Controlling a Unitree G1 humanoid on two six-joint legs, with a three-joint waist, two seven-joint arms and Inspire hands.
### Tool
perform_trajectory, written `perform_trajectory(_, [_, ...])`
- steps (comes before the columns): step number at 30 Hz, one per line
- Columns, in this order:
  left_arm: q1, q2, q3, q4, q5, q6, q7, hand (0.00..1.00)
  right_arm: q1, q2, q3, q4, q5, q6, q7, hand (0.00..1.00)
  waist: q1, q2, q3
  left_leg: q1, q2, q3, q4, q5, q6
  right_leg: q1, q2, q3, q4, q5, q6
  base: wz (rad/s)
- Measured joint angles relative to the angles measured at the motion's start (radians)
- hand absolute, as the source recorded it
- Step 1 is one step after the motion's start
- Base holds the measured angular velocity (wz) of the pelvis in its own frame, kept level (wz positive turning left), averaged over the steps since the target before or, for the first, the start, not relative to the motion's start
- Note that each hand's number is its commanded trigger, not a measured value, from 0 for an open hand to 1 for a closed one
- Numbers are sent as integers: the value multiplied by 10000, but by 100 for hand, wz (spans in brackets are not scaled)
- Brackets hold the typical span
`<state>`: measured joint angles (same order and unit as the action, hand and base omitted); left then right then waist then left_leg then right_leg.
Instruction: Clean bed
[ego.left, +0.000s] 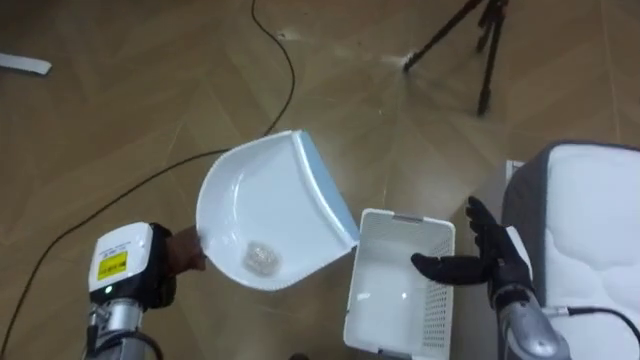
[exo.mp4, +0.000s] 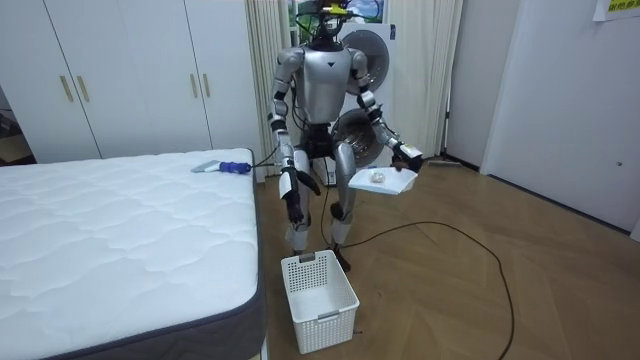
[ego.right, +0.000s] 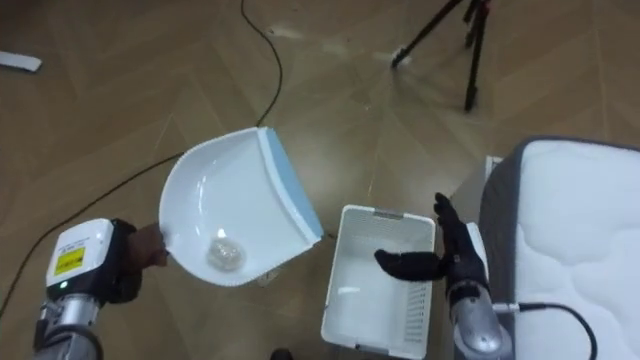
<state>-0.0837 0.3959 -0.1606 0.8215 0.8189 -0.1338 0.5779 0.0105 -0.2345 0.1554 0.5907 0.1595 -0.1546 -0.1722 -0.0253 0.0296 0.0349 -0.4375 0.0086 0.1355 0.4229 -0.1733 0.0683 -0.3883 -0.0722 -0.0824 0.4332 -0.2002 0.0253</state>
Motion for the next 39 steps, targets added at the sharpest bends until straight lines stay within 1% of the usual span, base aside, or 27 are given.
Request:
perform_trajectory(1, [-131,67,-13,47,1,3,-2,100,-7,-45,-11,-2,-30,-1,-12,0,-36,41,-7,-66,0,7,9,1,1,-97,-4,2,14,2,-3,-5])
perform_trajectory(3, [-649,249,-24,195,1,16,-5,100,-88,-239,-10,5,-170,-1,-54,0,-107,208,9,-254,-44,64,-6,44,37,-357,-67,12,187,2,-1,-4])
perform_trajectory(4, [-765,280,-34,238,2,18,-5,100,-104,-278,-10,5,-235,-2,-65,0,-115,251,1,-301,-49,88,-18,59,48,-430,-82,14,205,2,-1,-6])
perform_trajectory(6, [-1049,512,-56,253,37,37,-3,100,-278,-352,-10,9,-491,-6,-118,0,-262,364,30,-564,-55,288,-27,108,95,-887,-162,27,465,-2,4,-13])
perform_trajectory(7, [-1127,572,-106,278,95,58,-3,100,-318,-366,-10,9,-507,-6,-164,0,-271,396,49,-620,-61,336,-24,118,105,-982,-182,26,523,-2,4,-17])
perform_trajectory(9, [-1415,691,-468,415,296,228,-3,100,-338,-408,-10,17,-514,-7,-356,0,-337,498,91,-764,-65,508,-25,128,124,-1272,-303,24,679,-3,3,-17])
perform_trajectory(10, [-1444,705,-517,415,402,245,-3,100,-342,-408,-10,32,-516,-7,-384,0,-359,507,96,-791,-65,547,-25,128,126,-1341,-312,22,714,-3,3,-16])
perform_trajectory(11, [-1493,733,-606,439,509,235,-3,100,-351,-408,-10,52,-515,-7,-435,0,-464,542,115,-837,-65,588,-21,127,128,-1414,-320,24,736,-3,2,-12])
perform_trajectory(12, [-1543,844,-793,481,564,215,-1,100,-347,-408,-9,68,-483,-40,-460,0,-575,555,118,-879,-63,648,-22,127,129,-1532,-323,27,837,-4,0,-12])
perform_trajectory(13, [-1589,899,-910,531,579,195,-1,100,-343,-423,-7,82,-463,-79,-476,0,-598,566,122,-905,-58,684,-6,125,131,-1580,-324,11,878,-4,-2,-13])
perform_trajectory(14, [-1737,979,-1185,627,579,206,-2,100,-357,-465,-3,84,-442,-119,-563,0,-666,624,154,-962,-51,761,13,120,138,-1681,-332,8,911,-4,-14,-13])
perform_trajectory(15, [-1918,1048,-1415,727,582,217,-5,100,-433,-489,2,120,-443,-192,-667,0,-777,722,210,-1055,-52,805,57,116,147,-1803,-349,7,993,-2,-19,-11])
perform_trajectory(16, [-1983,1092,-1506,749,581,227,-5,100,-485,-484,3,146,-446,-209,-688,0,-818,772,226,-1119,-55,828,90,111,160,-1892,-364,7,1064,-3,-20,-11])
perform_trajectory(18, [-2263,1244,-1855,783,757,257,-6,100,-516,-484,19,214,-479,-218,-762,0,-877,871,224,-1281,-52,1024,163,107,182,-2254,-493,44,1326,-27,-58,-17])
perform_trajectory(20, [-2418,1304,-2005,789,992,350,-9,100,-502,-485,42,223,-467,-218,-790,0,-919,959,235,-1326,-52,1112,177,106,184,-2403,-515,77,1443,-34,-72,-15])
perform_trajectory(22, [-2511,1323,-2016,791,1156,415,-20,100,-506,-482,71,206,-470,-218,-785,0,-1111,1049,246,-1353,-68,1145,204,106,184,-2489,-559,80,1580,-77,-116,-6])
perform_trajectory(23, [-2566,1354,-2056,791,1168,452,-31,100,-498,-482,92,172,-471,-218,-782,0,-1174,1072,234,-1345,-69,1236,201,106,182,-2559,-562,156,1601,-105,-133,-14])
perform_trajectory(24, [-2630,1385,-2090,792,1170,460,-54,100,-509,-499,90,131,-469,-226,-776,0,-1215,1099,243,-1338,-55,1336,193,107,181,-2620,-532,273,1608,-109,-139,-18])
perform_trajectory(25, [-2651,1394,-2131,795,1179,483,-71,100,-507,-513,93,132,-473,-228,-770,0,-1268,1139,239,-1335,-53,1347,191,107,180,-2624,-526,287,1608,-109,-140,-13])
perform_trajectory(26, [-2680,1414,-2197,810,1261,503,-157,100,-480,-524,93,134,-492,-229,-756,0,-1390,1209,230,-1298,-52,1369,177,108,179,-2606,-523,305,1609,-113,-143,-11])
perform_trajectory(27, [-2705,1423,-2267,816,1347,537,-253,100,-443,-524,95,136,-500,-229,-740,0,-1464,1225,228,-1237,-49,1442,142,109,175,-2606,-495,394,1608,-114,-142,-11])
perform_trajectory(29, [-2741,1423,-2399,901,1345,595,-438,100,-449,-520,131,174,-494,-229,-720,0,-1622,1303,246,-1197,-44,1522,104,111,174,-2607,-489,454,1606,-114,-141,-14])
perform_trajectory(31, [-2745,1422,-2497,1047,1345,600,-645,100,-414,-494,212,179,-505,-229,-693,0,-1714,1332,243,-1135,-40,1633,54,109,174,-2623,-469,551,1612,-114,-139,-12])
perform_trajectory(32, [-2747,1423,-2590,1049,1343,614,-781,100,-379,-475,211,186,-498,-229,-685,0,-1846,1401,248,-1130,-45,1634,26,108,175,-2622,-477,544,1603,-117,-134,-3])
perform_trajectory(35, [-2806,1422,-2947,1063,1333,639,-1115,100,-383,-431,210,205,-499,-229,-728,0,-1920,1540,242,-1094,-54,1668,-13,108,174,-2638,-480,570,1627,-127,-128,0])
perform_trajectory(37, [-2964,1422,-3141,1166,1340,650,-1260,100,-419,-420,209,218,-524,-229,-776,0,-1909,1555,238,-1097,-60,1714,-6,108,172,-2706,-487,608,1741,-156,-138,-2])
perform_trajectory(39, [-3129,1419,-3234,1386,1366,710,-1349,100,-549,-445,198,241,-555,-229,-813,0,-1930,1641,259,-1092,-47,1794,-6,107,167,-2758,-461,685,1759,-160,-144,-8])
